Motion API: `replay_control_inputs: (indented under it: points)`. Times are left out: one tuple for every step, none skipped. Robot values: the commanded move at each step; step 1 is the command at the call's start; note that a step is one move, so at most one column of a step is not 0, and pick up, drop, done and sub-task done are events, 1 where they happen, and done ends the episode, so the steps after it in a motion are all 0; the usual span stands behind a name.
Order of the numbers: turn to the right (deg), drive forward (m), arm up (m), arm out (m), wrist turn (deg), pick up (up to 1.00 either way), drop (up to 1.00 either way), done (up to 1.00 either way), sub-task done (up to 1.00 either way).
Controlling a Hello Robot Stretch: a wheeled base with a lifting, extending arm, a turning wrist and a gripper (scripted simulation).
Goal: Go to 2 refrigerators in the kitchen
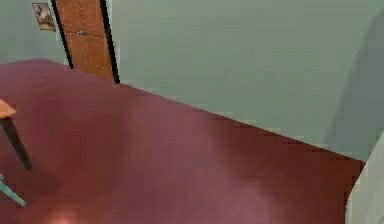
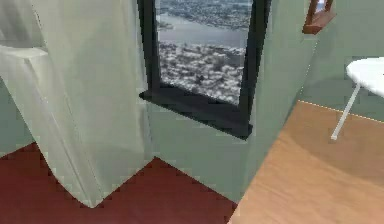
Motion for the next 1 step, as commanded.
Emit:
replay_control_inputs:
  points:
    - [45.0, 0.00, 0.00, 0.00, 0.0, 0.00, 0.00, 0.00, 0.00]
